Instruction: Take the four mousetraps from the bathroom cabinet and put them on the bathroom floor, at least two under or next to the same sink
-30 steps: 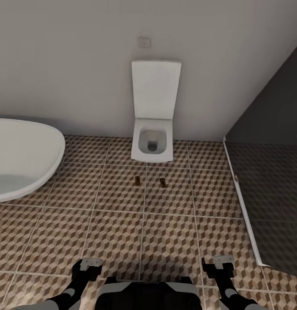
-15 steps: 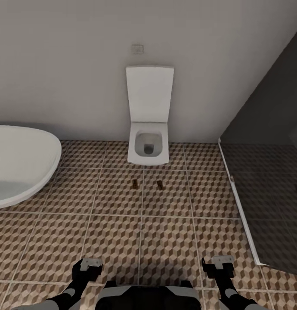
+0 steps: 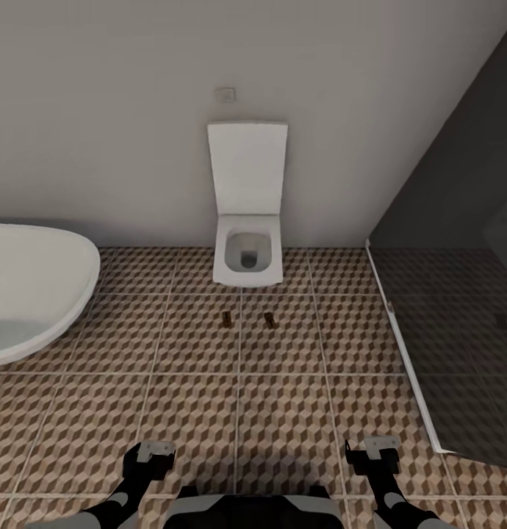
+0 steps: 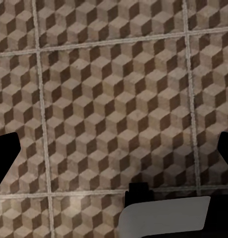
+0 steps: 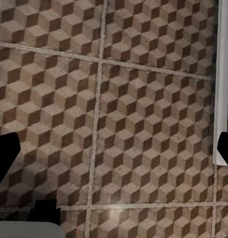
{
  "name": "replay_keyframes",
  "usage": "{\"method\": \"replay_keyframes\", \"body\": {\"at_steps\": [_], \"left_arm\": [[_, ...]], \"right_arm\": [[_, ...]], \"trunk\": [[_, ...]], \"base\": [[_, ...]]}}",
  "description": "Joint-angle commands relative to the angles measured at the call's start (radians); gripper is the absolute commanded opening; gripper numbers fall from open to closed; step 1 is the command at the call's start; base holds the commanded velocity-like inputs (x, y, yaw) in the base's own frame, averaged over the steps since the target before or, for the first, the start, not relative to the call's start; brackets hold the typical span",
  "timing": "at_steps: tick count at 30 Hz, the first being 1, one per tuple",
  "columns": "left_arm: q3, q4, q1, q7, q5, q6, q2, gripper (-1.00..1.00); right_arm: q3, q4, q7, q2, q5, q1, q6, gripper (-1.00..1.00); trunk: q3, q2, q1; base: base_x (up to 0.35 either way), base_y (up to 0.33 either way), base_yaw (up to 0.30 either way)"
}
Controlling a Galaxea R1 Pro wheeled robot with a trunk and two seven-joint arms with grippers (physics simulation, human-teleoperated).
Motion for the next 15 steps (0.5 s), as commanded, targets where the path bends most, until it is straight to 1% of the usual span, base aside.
{"method": "replay_keyframes", "body": {"at_steps": [1,7,15], "left_arm": [[-0.009,0.004,-0.001,0.002,0.007,-0.006,-0.001,1.0],[-0.009,0.004,0.0,0.002,0.007,-0.006,-0.001,1.0],[-0.009,0.004,0.0,0.002,0.007,-0.006,-0.001,1.0]], "right_arm": [[0.009,0.0,-0.003,0.0,-0.007,0.0,-0.002,1.0],[0.009,0.0,-0.003,0.001,-0.007,0.0,-0.002,1.0],[0.009,0.001,-0.003,0.002,-0.007,0.0,-0.003,1.0]], "trunk": [[0.001,-0.001,0.001],[0.007,-0.001,0.001],[0.009,-0.001,0.001]], "base": [[0.0,0.0,-0.069],[0.0,0.0,-0.042],[0.0,0.0,-0.007]]}}
